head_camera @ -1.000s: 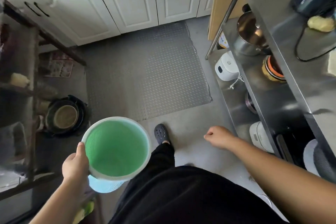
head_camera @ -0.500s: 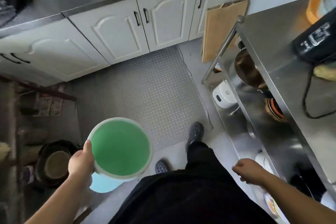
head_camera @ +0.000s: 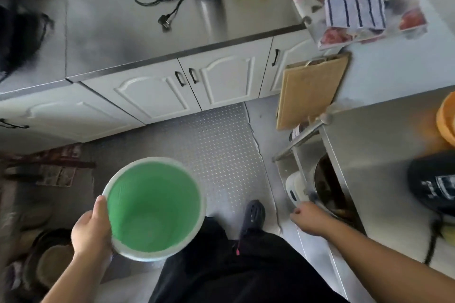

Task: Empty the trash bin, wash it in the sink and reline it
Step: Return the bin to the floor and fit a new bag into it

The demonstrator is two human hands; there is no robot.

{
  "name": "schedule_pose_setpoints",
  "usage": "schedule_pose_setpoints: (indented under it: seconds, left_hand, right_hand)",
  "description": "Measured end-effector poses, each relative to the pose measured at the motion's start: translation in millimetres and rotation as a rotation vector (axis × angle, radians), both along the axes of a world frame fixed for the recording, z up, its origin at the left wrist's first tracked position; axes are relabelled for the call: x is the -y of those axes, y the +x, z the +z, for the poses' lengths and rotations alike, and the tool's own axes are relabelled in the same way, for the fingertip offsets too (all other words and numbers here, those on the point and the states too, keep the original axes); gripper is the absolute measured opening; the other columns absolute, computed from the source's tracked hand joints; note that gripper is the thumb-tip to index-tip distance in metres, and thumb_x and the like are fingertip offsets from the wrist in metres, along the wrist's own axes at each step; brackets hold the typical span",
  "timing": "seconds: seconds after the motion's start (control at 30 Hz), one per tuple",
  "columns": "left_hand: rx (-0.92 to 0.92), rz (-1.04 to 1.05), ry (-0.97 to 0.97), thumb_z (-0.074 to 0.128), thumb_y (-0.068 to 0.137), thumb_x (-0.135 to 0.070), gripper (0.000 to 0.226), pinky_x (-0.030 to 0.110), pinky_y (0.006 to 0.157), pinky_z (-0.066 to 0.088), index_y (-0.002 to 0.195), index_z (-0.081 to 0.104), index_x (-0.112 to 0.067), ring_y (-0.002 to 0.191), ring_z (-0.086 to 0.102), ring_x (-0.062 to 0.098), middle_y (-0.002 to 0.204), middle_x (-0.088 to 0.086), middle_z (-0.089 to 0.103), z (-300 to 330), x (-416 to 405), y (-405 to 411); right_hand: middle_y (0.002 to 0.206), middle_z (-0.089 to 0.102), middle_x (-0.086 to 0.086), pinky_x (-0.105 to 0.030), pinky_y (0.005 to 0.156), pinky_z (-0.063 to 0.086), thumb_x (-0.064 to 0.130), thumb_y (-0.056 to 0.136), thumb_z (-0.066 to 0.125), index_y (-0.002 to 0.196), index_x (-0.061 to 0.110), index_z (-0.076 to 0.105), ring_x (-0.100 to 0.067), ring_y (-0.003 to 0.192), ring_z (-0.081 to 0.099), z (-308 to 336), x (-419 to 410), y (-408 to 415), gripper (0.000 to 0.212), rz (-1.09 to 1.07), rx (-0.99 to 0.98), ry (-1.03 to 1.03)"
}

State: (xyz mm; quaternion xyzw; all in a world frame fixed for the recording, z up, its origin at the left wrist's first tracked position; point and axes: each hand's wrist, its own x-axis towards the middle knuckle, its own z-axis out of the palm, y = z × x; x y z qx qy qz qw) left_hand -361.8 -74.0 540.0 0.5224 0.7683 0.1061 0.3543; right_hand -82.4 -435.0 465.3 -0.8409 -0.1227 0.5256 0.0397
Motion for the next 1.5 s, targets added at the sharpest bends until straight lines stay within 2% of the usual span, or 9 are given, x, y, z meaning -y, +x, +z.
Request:
schedule_pose_setpoints:
  seconds: [0.13,0.4,0.77,0.87,0.97,1.1,1.27,1.4,1.5]
  left_hand:
    - [0.062,0.039,-0.051,0.05,0.074,-0.064,0.058,0.047,0.073,0.052,0.076,0.064,-0.007,0.075,0.061,0.034,0.081,0.015,0.066,-3.4,-20.6,59.7]
    - [0.059,0.026,-0.131,0.042,0.076,-0.066,0.063,0.044,0.068,0.048,0.074,0.061,-0.006,0.065,0.055,0.031,0.074,0.014,0.06,-73.8,-91.5,171.1]
    - [-0.054,-0.175,-0.183,0.028,0.097,-0.052,0.053,0.03,0.053,0.036,0.076,0.054,-0.01,0.063,0.05,0.023,0.071,0.008,0.052,-294.8,-142.3,318.8]
    - [-0.001,-0.138,-0.237,0.036,0.093,-0.054,0.047,0.035,0.066,0.049,0.069,0.049,-0.016,0.07,0.052,0.023,0.073,0.005,0.05,-365.6,-130.4,353.9]
    - [0.043,-0.124,-0.271,0.041,0.088,-0.057,0.043,0.047,0.08,0.057,0.068,0.05,-0.02,0.074,0.054,0.024,0.075,0.004,0.052,-429.1,-114.2,380.5]
    - [0.105,-0.168,-0.296,0.04,0.082,-0.063,0.045,0.042,0.074,0.056,0.065,0.049,-0.022,0.07,0.052,0.022,0.073,0.002,0.051,-502.1,-96.0,406.8]
    - [0.141,-0.199,-0.341,0.041,0.084,-0.063,0.046,0.038,0.066,0.053,0.067,0.05,-0.021,0.068,0.051,0.022,0.07,0.001,0.05,-565.6,-78.9,426.1]
    - [0.161,-0.217,-0.365,0.041,0.085,-0.064,0.051,0.04,0.069,0.053,0.067,0.053,-0.018,0.069,0.053,0.021,0.069,0.0,0.052,-597.9,-67.4,431.8]
    - [0.146,-0.272,-0.339,0.038,0.089,-0.066,0.055,0.033,0.061,0.041,0.065,0.044,-0.017,0.061,0.041,0.018,0.061,-0.004,0.038,-617.5,-60.5,427.2]
  right_hand:
    - [0.063,0.046,-0.001,-0.03,0.055,0.031,0.024,0.088,0.052,0.057,0.018,0.04,-0.018,0.061,0.046,1.5,-71.9,57.9,0.033,0.045,0.029,0.085]
    - [0.065,0.052,0.001,-0.029,0.054,0.035,0.026,0.088,0.051,0.063,0.019,0.046,-0.016,0.06,0.05,-39.7,-155.7,122.4,0.027,-0.035,0.018,0.047]
    - [0.067,0.046,-0.002,-0.033,0.057,0.03,0.028,0.088,0.046,0.063,0.017,0.038,-0.019,0.065,0.045,-228.7,-192.1,117.9,0.029,-0.037,-0.144,-0.031]
    - [0.071,0.056,-0.003,-0.027,0.053,0.034,0.024,0.089,0.046,0.063,0.017,0.046,-0.025,0.074,0.056,-294.5,-198.9,111.3,0.028,-0.001,-0.202,-0.042]
    - [0.079,0.065,-0.005,-0.031,0.059,0.044,0.027,0.092,0.046,0.071,0.017,0.057,-0.028,0.082,0.063,-348.2,-204.0,105.9,0.027,0.059,-0.251,-0.033]
    - [0.063,0.042,0.002,-0.029,0.048,0.026,0.026,0.093,0.045,0.062,0.021,0.035,-0.027,0.072,0.049,-404.9,-206.8,104.9,0.033,0.153,-0.264,0.02]
    - [0.064,0.047,-0.001,-0.031,0.05,0.031,0.022,0.092,0.045,0.063,0.019,0.042,-0.028,0.073,0.051,-451.0,-212.2,117.5,0.03,0.143,-0.26,0.011]
    - [0.096,0.066,-0.008,-0.032,0.066,0.04,0.025,0.092,0.043,0.088,0.015,0.059,-0.03,0.09,0.06,-473.2,-213.8,124.3,0.019,0.139,-0.219,0.037]
    - [0.083,0.062,-0.009,-0.032,0.056,0.034,0.025,0.093,0.042,0.081,0.012,0.058,-0.029,0.078,0.056,-484.1,-206.3,121.3,0.024,0.123,-0.226,0.043]
